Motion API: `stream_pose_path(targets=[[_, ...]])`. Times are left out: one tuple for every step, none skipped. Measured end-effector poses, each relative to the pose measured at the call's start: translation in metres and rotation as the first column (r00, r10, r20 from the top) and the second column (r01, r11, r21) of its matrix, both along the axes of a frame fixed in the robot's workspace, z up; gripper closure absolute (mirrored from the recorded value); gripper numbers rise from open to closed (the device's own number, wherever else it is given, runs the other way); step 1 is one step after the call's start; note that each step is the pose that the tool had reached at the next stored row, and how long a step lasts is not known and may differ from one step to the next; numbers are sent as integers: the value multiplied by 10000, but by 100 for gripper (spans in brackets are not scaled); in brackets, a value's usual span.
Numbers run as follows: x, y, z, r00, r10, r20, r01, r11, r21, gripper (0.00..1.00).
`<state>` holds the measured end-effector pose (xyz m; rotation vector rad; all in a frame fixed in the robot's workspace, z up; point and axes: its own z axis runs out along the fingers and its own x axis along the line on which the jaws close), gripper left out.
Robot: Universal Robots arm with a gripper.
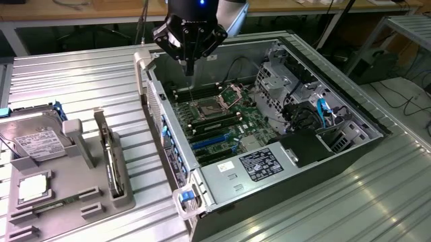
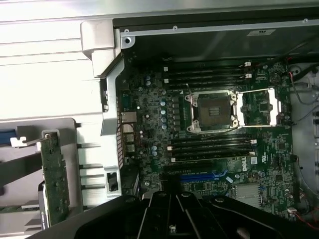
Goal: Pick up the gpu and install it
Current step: 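Reach for the gpu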
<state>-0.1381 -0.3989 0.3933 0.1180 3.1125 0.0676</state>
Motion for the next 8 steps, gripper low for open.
stream_pose_path(targets=[[-18, 0, 0, 10000, 0, 0, 0, 10000, 0, 89], [-30, 0, 0, 10000, 0, 0, 0, 10000, 0, 89], [-41, 0, 0, 10000, 0, 0, 0, 10000, 0, 89], [-53, 0, 0, 10000, 0, 0, 0, 10000, 0, 89], [-61, 0, 0, 10000, 0, 1, 0, 10000, 1, 89], [-79, 0, 0, 10000, 0, 0, 0, 10000, 0, 89], [-101, 0, 0, 10000, 0, 0, 0, 10000, 0, 89], [-111, 0, 0, 10000, -1, 0, 1, 10000, 0, 89]])
